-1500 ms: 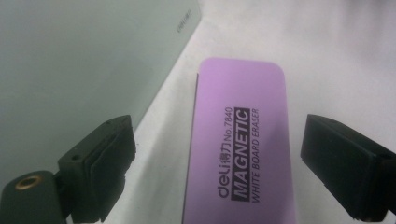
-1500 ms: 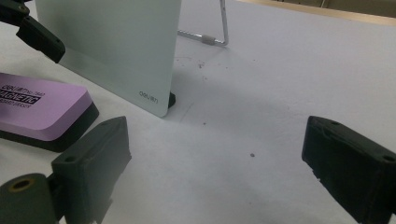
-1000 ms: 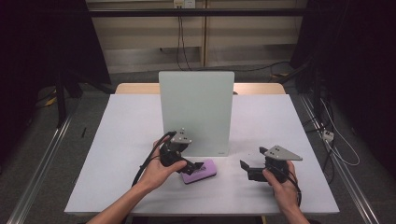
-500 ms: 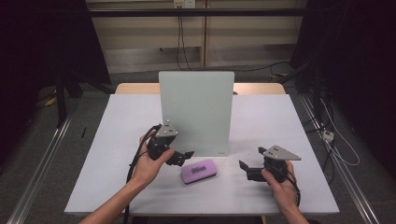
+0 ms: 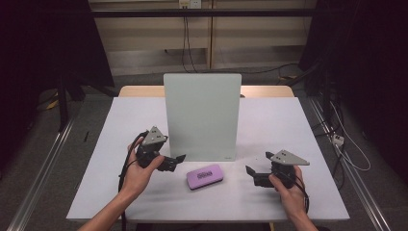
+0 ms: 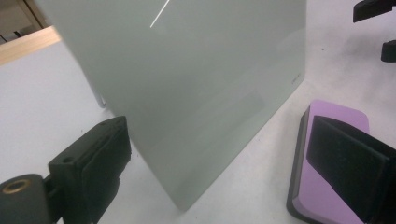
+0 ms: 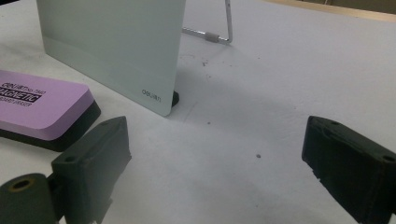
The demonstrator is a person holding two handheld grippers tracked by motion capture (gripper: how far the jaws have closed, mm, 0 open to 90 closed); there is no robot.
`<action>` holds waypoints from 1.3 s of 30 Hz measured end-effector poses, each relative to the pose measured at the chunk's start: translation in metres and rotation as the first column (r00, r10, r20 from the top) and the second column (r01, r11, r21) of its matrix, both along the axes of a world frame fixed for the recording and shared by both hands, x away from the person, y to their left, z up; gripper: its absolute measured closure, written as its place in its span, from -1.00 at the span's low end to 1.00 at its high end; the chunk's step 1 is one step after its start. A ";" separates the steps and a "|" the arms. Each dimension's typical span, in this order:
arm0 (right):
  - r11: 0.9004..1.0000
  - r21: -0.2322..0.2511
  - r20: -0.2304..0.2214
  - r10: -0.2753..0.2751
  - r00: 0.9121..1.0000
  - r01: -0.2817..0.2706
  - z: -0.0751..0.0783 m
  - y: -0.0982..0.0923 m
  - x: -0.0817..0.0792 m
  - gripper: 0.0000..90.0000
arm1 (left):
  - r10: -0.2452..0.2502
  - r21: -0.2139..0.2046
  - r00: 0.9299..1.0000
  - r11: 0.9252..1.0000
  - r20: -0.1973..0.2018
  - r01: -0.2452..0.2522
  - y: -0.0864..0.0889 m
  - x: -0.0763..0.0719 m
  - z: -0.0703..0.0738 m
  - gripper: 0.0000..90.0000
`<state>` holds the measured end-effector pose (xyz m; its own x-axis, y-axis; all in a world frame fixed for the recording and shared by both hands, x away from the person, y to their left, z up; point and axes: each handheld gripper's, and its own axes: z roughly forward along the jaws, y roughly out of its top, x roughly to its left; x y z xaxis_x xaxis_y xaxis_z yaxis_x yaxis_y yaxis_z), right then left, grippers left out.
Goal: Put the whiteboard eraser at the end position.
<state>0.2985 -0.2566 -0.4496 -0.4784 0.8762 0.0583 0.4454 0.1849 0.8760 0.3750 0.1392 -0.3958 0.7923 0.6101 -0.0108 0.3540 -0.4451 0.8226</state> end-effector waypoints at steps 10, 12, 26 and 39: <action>1.000 -0.001 0.001 0.000 1.000 0.000 0.000 -0.001 0.000 -0.83 | 0.052 -0.008 0.999 0.999 0.005 -0.052 0.025 -0.007 -0.004 -0.86; 1.000 0.001 -0.003 -0.006 1.000 0.006 0.000 -0.001 0.000 -0.83 | 0.058 -0.010 0.998 0.998 0.001 -0.058 0.029 -0.008 -0.005 -0.86; 1.000 0.000 -0.008 -0.013 1.000 0.013 -0.001 -0.002 -0.002 -0.83 | 0.133 -0.021 0.991 0.991 -0.010 -0.133 0.054 -0.021 -0.016 -0.86; 1.000 -0.003 -0.010 -0.013 1.000 0.013 -0.001 -0.002 -0.004 -0.83 | 0.134 -0.060 0.991 0.989 -0.015 -0.135 0.068 -0.037 -0.031 -0.85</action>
<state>0.2950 -0.2586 -0.4502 -0.4667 0.8824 0.0605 0.4561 0.1815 0.8712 0.3377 0.2072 -0.4269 0.7028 0.7089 -0.0589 0.4160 -0.3424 0.8424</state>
